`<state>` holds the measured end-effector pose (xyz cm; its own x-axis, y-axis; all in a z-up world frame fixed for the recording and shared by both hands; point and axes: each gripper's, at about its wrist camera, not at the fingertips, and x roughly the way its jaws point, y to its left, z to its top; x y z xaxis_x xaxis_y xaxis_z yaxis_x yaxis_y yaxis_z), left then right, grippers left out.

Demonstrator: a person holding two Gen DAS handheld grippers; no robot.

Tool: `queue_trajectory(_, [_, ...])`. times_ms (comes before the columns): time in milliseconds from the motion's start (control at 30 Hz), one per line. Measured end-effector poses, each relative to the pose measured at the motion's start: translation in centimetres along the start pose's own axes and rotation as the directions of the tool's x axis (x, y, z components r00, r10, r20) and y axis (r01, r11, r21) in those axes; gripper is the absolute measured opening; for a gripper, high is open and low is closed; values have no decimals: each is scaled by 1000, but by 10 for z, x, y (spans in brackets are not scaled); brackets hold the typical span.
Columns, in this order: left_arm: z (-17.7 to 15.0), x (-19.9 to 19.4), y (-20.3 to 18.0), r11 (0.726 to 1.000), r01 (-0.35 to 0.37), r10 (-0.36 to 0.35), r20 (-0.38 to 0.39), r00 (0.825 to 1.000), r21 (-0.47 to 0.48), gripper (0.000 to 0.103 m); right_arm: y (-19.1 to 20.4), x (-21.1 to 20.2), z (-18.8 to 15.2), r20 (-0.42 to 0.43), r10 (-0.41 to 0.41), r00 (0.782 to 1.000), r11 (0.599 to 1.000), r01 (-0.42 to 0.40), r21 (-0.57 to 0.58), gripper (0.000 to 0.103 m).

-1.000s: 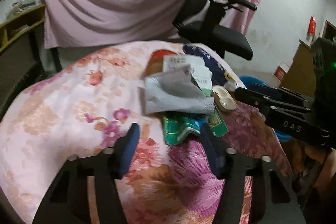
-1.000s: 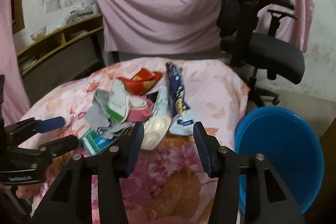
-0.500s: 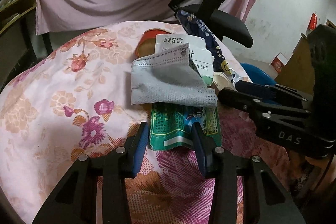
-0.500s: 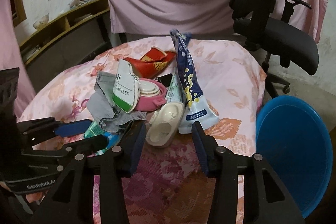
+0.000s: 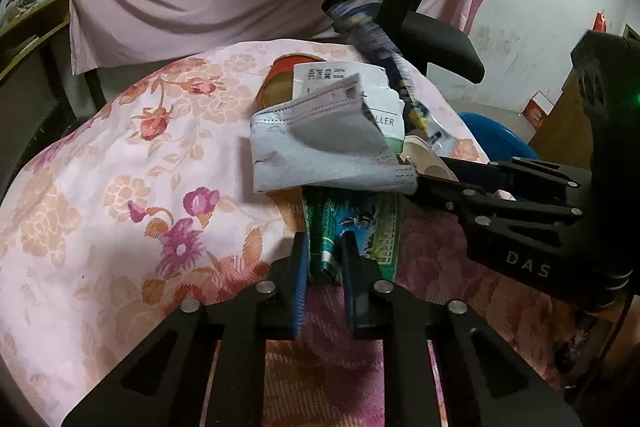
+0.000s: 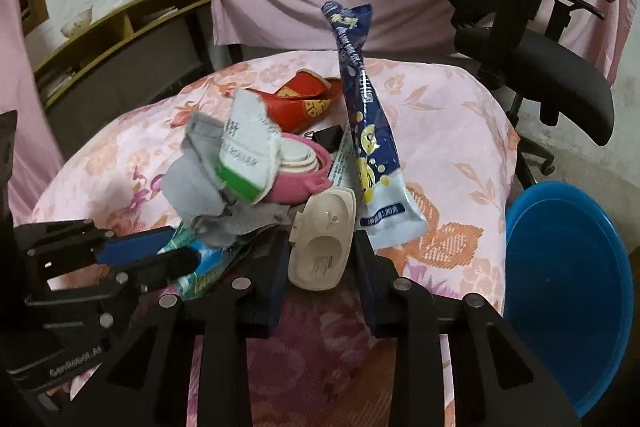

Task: Collect trash
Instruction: 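Carry the green wrapper and white container over the blue basin with both grippers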

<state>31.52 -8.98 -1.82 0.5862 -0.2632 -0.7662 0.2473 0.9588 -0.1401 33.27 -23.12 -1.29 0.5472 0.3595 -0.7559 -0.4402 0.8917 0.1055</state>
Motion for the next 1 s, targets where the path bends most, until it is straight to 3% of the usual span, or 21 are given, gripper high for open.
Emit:
queue_trajectory(400, [-23,-46,1,999,-39,39,5,999,-17,9,8,-32,-28,44,46,998,998,-44,-40,29])
queue_trajectory(600, [-25,-87,-5,996,-87,88,125,988,-16,9,14,-61,-31,178,67,982,996,-56,-62,29])
queue_trajectory(667, [-20,-98,-11,995,-95,98,181,979,-22,9,17,-77,-29,261,69,963,996,-52,-72,29])
queue_trajectory(800, [-2,-119,-26,997,-71,79,304,949,-38,9,13,-111,-28,438,44,898,998,-19,-62,29])
queue_trajectory(1000, [28,-146,-68,994,-85,41,481,876,69,10,-12,-147,-31,609,-16,793,1000,12,12,29])
